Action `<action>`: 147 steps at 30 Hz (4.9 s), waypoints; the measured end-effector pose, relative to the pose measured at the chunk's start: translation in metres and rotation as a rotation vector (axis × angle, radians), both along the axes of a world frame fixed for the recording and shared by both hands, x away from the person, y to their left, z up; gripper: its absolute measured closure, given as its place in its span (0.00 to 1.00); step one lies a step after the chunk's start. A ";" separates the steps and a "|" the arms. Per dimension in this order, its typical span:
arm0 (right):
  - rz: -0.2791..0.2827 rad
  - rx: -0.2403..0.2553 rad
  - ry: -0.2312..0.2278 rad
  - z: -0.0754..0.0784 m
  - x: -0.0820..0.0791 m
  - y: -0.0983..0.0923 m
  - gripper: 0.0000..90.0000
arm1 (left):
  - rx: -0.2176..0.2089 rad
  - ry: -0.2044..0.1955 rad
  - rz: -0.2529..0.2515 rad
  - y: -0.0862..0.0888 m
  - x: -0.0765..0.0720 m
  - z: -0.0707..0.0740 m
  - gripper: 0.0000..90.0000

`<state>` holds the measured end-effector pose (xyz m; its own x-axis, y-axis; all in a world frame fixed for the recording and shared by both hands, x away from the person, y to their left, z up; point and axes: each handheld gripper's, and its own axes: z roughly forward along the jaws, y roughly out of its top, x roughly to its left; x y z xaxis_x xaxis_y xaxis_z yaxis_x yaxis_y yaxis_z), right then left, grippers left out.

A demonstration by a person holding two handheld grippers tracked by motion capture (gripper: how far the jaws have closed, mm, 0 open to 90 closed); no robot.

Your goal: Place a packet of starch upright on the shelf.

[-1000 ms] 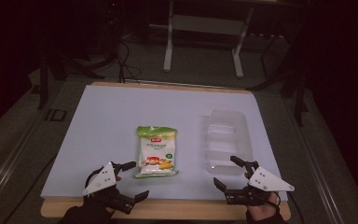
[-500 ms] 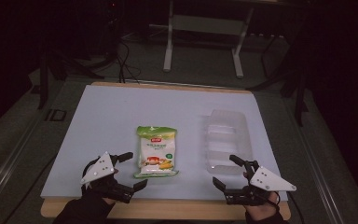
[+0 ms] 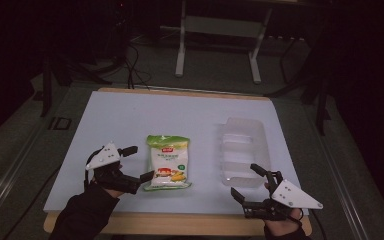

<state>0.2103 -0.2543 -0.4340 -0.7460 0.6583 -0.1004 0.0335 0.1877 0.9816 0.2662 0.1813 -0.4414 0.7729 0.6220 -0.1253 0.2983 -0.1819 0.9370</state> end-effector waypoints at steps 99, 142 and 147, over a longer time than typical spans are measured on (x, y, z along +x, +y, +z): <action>-0.006 0.004 0.034 -0.005 0.004 -0.002 0.15 | 0.201 0.245 0.152 -0.056 0.088 -0.045 0.94; 0.082 0.047 0.101 0.035 0.031 0.019 0.18 | -0.003 0.030 0.059 -0.058 0.029 0.031 0.95; 0.134 0.018 0.187 0.039 0.052 0.038 0.20 | -0.053 -0.001 0.033 -0.059 0.020 0.045 0.95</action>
<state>0.2622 -0.2166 -0.3954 -0.8316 0.5523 0.0586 0.1910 0.1853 0.9639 0.2863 0.1219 -0.3960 0.7521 0.6398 -0.1580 0.3022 -0.1219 0.9454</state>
